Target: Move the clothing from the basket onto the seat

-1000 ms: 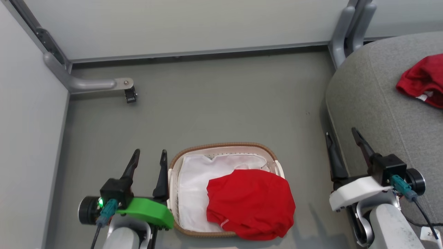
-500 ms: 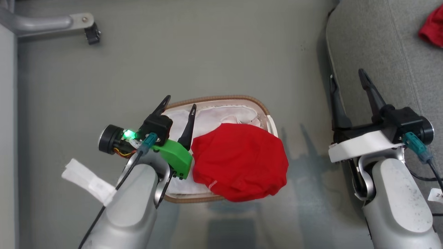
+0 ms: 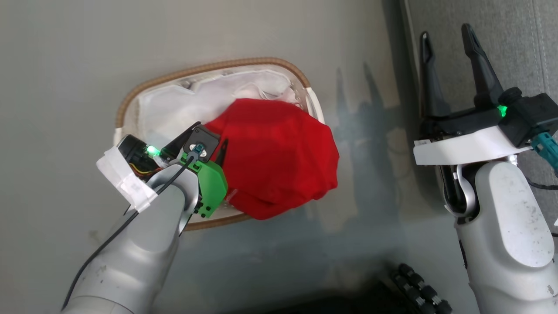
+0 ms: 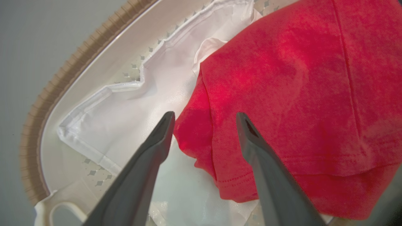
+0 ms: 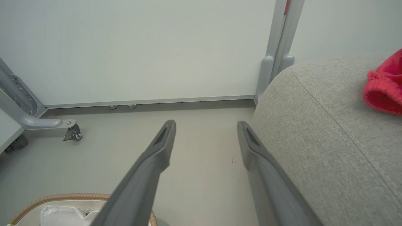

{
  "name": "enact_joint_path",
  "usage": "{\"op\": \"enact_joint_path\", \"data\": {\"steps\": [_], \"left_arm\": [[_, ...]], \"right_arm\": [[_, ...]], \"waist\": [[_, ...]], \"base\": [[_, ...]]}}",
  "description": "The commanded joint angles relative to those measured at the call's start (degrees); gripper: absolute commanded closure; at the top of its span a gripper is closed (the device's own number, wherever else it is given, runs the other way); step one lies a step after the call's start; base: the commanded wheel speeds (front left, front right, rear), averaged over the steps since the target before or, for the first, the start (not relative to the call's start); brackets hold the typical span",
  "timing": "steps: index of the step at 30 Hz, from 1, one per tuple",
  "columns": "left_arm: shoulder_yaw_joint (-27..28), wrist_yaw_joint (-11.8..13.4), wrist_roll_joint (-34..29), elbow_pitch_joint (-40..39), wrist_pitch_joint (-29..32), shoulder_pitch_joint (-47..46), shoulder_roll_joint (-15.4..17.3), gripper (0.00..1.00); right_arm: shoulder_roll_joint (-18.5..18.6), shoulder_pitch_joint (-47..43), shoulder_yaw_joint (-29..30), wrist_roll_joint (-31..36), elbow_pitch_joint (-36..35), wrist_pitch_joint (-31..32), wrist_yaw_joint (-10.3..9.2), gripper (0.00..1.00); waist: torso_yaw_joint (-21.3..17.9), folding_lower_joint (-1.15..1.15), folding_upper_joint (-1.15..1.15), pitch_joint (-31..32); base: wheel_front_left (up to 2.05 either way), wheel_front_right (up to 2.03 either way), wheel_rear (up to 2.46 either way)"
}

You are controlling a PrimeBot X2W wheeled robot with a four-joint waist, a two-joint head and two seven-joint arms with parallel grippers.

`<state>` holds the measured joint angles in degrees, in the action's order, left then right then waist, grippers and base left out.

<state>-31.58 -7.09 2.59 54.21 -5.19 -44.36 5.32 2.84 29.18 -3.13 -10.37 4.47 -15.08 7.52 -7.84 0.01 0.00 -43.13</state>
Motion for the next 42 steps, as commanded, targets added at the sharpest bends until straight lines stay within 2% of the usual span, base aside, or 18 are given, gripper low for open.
{"op": "enact_joint_path", "data": {"steps": [1, 6, 12, 19, 20, 21, 22, 23, 32, 42], "left_arm": [[-0.5, -0.2, -0.4, 1.2, 0.7, -1.7, 1.1, 0.0], [-1.0, -0.1, 0.0, 5.2, 2.4, -4.1, 3.0, 0.0], [0.3, 2.2, 1.0, 8.2, 2.5, -7.0, 5.0, 0.0], [0.3, 1.3, 2.7, 11.0, 3.8, -8.2, 4.8, 0.0], [0.3, 1.2, 2.8, 11.3, 3.8, -8.1, 4.7, 0.41], [0.1, 1.1, 2.9, 11.6, 3.6, -7.9, 4.3, 0.59], [0.0, 1.1, 2.9, 11.7, 3.5, -7.7, 4.1, 0.85], [-0.2, 1.0, 3.1, 11.9, 3.2, -7.3, 3.8, 1.0], [-1.0, 0.1, 5.3, 11.7, -2.0, -4.4, 1.8, 1.0], [-4.4, -0.4, 7.3, 7.3, -8.3, -0.2, 0.9, 1.0]], "right_arm": [[0.1, 1.2, -0.4, -0.7, -0.8, -0.1, -0.07, 0.0], [0.1, 2.3, -1.8, -2.0, -3.6, -0.1, -0.07, 0.0], [0.1, 2.6, -2.6, -2.9, -5.6, -0.1, -0.06, 0.0], [0.1, 1.6, -2.9, -3.4, -5.8, -0.1, -0.06, 0.0], [0.1, 1.6, -3.0, -3.4, -5.7, -0.1, -0.07, 0.0], [0.1, 1.5, -3.0, -3.3, -5.5, -0.1, -0.06, 0.0], [0.1, 1.5, -3.0, -3.3, -5.4, -0.1, -0.06, 0.0], [0.1, 1.4, -3.0, -3.2, -5.2, -0.1, -0.07, 0.0], [0.1, 0.9, -2.4, -1.3, -3.3, -0.1, -0.07, 0.0], [0.2, -3.7, 0.4, 3.3, 0.3, -0.1, -0.07, 0.0]], "waist": [[-5.5, -0.01, 0.0, -6.2], [-7.5, -0.01, 0.0, -8.2], [-9.4, -0.01, 0.0, -9.8], [-10.0, -0.01, 0.0, -10.2], [-10.0, -0.01, 0.0, -10.2], [-10.0, -0.01, 0.0, -10.0], [-9.9, -0.01, 0.0, -9.9], [-9.7, -0.01, 0.0, -9.6], [-7.2, -0.01, 0.0, -4.4], [-0.9, -0.01, 0.0, 8.0]], "base": [[0.0, 0.0, 0.0], [0.0, 0.0, 0.0], [0.0, 0.0, 0.0], [0.0, 0.0, 0.0], [0.0, 0.0, 0.0], [0.0, 0.0, 0.0], [0.0, 0.0, 0.0], [0.0, 0.0, 0.0], [0.0, 0.0, 0.0], [0.0, 0.0, 0.0]]}}
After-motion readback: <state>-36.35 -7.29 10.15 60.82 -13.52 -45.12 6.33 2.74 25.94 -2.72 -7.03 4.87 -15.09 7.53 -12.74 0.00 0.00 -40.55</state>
